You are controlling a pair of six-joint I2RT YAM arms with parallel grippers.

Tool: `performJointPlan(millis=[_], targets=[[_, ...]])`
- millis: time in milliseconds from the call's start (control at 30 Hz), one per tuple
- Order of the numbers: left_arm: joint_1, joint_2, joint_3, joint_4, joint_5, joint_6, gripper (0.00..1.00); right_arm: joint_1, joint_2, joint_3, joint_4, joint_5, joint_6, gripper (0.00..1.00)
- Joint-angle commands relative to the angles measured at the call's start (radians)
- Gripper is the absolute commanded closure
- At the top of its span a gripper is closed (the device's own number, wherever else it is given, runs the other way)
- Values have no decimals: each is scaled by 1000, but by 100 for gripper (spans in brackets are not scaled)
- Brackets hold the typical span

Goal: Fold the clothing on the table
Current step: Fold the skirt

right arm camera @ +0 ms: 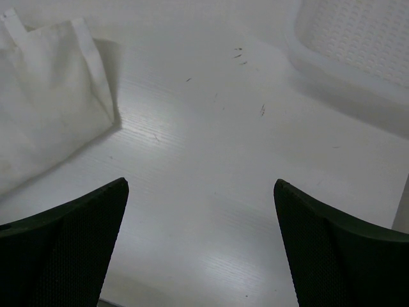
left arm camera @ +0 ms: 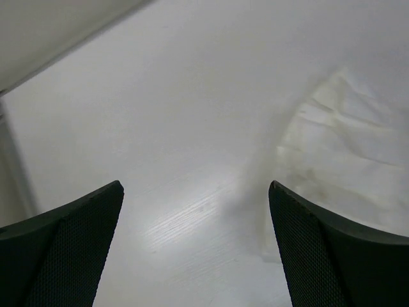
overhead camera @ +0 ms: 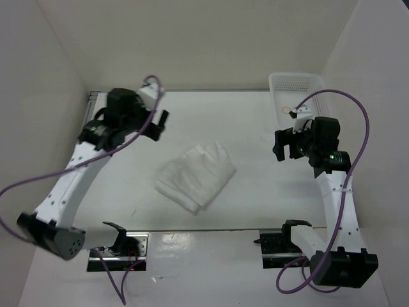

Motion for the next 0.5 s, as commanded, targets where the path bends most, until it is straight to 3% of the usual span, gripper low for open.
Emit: performJointPlan(millis=[0,200,267,467], targets=[[140,-162,-90,-61,-46,-56,0,-16,-43,-24,28,59,52,2],[430,-435,-395,-24,-45,-136,0,-82,-95,-79,127,156,146,2],[530,-501,-422,-15,-54,-136,0,-94,-109,-105,160,197,164,2],[622,-512,-442,40,-11,-136,0,-94,-150,-156,218,283,175,2]])
